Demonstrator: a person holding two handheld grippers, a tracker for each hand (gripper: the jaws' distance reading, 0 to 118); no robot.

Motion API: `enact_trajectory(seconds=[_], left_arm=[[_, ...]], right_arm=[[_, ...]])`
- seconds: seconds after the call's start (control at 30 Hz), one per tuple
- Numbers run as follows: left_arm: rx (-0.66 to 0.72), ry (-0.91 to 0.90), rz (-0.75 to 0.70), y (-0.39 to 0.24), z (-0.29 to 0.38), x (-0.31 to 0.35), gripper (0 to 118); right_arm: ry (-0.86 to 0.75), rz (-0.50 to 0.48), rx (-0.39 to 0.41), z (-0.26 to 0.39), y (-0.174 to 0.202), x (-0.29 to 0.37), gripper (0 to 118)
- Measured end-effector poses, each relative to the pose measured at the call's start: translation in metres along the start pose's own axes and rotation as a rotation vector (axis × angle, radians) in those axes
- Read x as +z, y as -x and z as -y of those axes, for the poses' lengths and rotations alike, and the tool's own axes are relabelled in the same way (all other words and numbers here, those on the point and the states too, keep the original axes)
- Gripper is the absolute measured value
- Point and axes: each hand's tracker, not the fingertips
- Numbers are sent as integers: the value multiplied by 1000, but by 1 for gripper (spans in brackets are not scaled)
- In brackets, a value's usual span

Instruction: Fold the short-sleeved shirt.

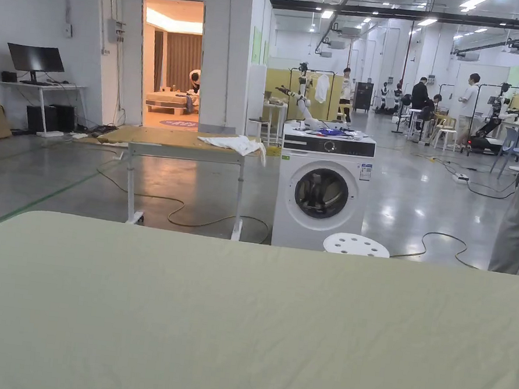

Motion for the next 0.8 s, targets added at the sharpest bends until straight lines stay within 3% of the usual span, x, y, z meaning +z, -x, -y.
enact_trajectory(seconds=[0.13, 0.37, 0.5, 0.57, 0.63, 0.7, 0.8], left_arm=[[10, 2, -9, 4, -1, 1, 116], [26, 3, -1, 5, -3, -2, 116], [23, 54, 45, 3, -4, -6, 116], [26, 60, 60, 2, -3, -7, 116], [28, 67, 66, -1, -3, -9, 116], [29, 72, 76, -4, -4, -12, 116], [24, 75, 88, -7, -5, -13, 116]], right_arm=[[17, -6, -41, -6, -1, -1, 118], [19, -177, -139, -15, 0, 2, 118], [66, -142, -217, -18, 0, -1, 118], [118, -13, -265, -23, 5, -3, 118], [281, 136, -302, -32, 16, -8, 117], [360, 133, -296, -36, 21, -13, 117], [289, 31, -317, -33, 24, -11, 117]])
